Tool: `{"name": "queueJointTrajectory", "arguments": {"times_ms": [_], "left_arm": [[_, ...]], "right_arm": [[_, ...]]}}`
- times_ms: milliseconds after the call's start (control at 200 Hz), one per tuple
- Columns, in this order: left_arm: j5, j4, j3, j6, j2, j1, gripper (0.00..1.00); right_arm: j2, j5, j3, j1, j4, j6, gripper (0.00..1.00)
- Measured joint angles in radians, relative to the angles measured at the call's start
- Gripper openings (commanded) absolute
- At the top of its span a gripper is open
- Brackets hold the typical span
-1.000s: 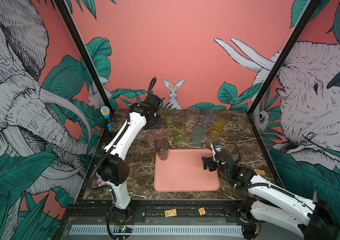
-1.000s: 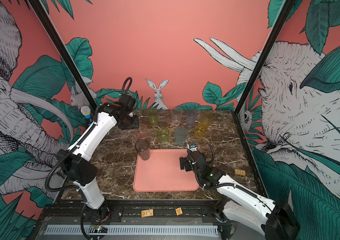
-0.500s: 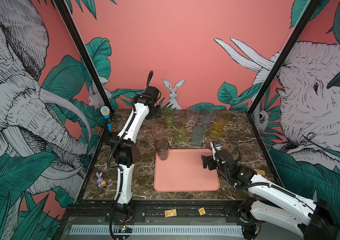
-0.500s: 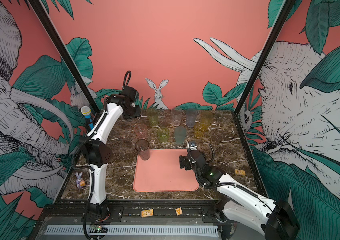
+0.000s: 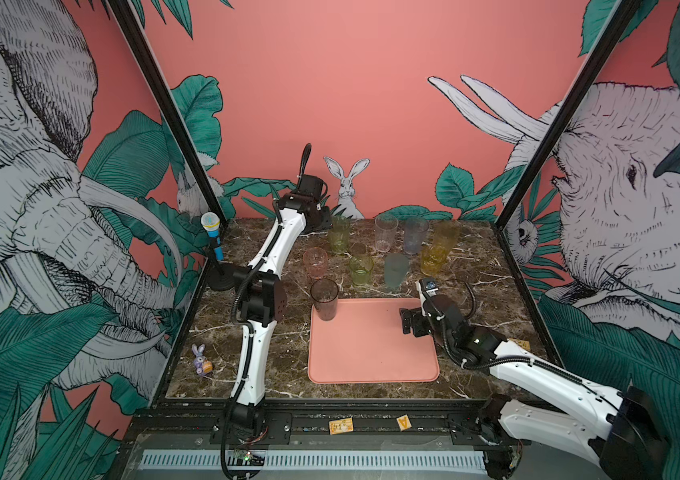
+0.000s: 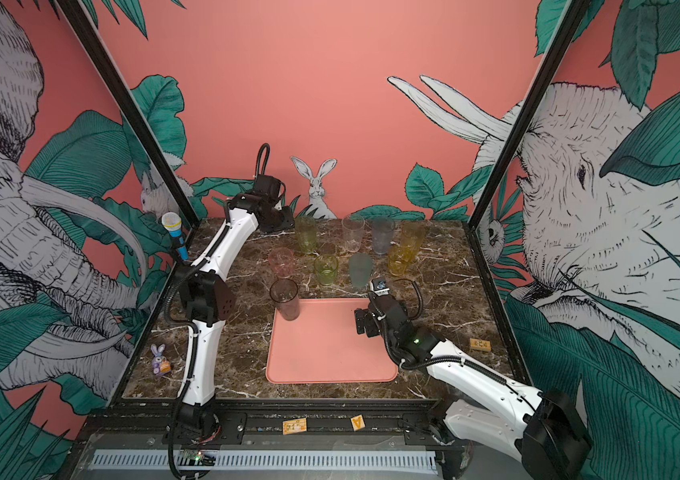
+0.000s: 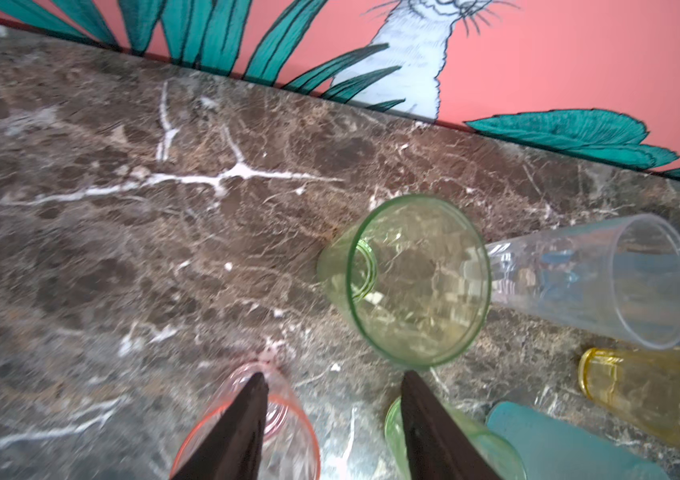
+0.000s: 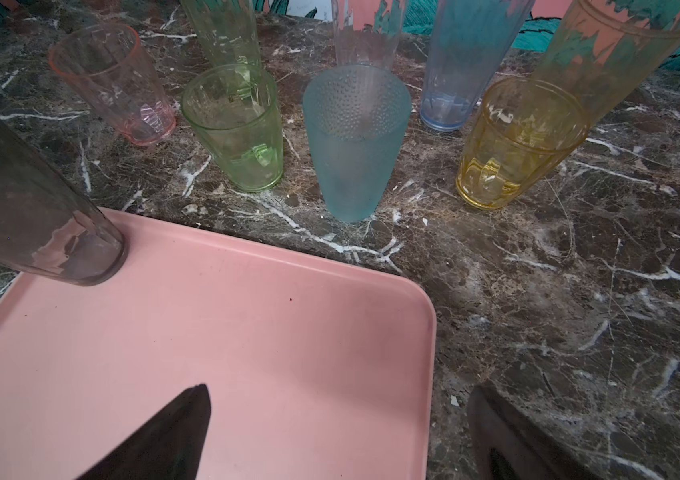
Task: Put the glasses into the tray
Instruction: 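Reach left gripper to the green glass farthest from the robot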
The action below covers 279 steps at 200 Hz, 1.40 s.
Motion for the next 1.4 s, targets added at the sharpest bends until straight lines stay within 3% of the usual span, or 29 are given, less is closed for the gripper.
{"name": "queueJointTrajectory", "arguments": {"times_ms": [475,1396], "left_arm": [[0.037,0.120,0.052,-0.088,0.125,0.000,0.52],[0.029,0.106,0.055,-0.147,0.138,0.000,0.26]], "right_arm": [[0.010,0.000,0.003,0.000,-0.022,0.000,0.99],[0.027,0.000,0.008,0.000,-0.025,0.000,0.99]]}}
